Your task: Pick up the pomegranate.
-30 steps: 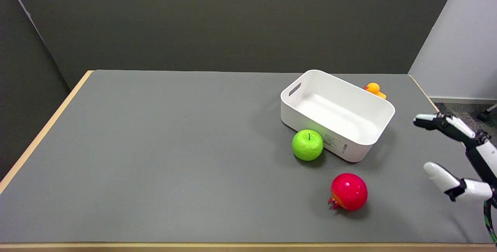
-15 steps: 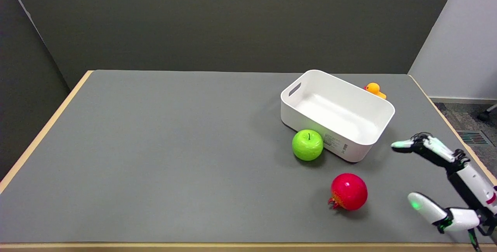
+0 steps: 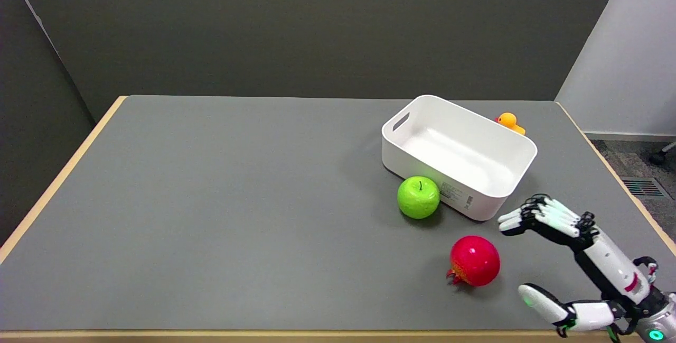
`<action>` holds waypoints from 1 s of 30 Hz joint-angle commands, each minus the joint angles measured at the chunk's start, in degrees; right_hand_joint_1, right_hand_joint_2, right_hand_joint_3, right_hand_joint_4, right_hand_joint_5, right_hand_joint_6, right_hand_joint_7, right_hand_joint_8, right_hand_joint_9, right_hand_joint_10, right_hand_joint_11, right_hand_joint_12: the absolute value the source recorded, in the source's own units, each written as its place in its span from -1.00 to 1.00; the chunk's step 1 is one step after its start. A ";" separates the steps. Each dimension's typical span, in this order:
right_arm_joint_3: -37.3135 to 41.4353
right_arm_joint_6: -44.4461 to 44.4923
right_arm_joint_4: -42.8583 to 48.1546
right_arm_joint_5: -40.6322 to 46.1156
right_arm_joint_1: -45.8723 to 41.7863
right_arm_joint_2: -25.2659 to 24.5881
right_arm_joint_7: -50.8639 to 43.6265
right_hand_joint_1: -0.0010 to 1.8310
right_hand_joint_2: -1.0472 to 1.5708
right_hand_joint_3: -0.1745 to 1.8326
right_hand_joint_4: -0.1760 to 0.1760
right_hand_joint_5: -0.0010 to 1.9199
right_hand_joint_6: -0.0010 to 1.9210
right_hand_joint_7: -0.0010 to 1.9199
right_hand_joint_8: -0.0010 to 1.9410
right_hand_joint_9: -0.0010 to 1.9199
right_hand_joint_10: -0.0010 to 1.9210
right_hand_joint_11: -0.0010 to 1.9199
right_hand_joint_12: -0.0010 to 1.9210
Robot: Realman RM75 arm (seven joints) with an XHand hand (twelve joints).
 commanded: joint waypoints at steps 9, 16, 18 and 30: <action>-2.76 -10.38 6.11 -3.43 1.68 0.67 -6.73 -0.35 0.30 0.04 0.50 -0.56 -0.09 -0.41 -0.34 -0.58 0.02 -0.74 0.50; -3.00 -14.79 5.79 -4.15 3.36 1.48 -6.73 -0.41 0.28 0.10 0.49 -0.56 -0.16 -0.43 -0.35 -0.58 -0.03 -0.74 0.47; -3.00 -16.14 5.64 -4.30 3.82 1.81 -6.65 -0.36 0.28 0.08 0.50 -0.57 -0.16 -0.43 -0.36 -0.59 -0.01 -0.76 0.50; -3.50 -18.73 4.50 -4.38 4.76 2.58 -5.73 -0.35 0.28 0.08 0.50 -0.57 -0.17 -0.44 -0.38 -0.60 -0.02 -0.77 0.49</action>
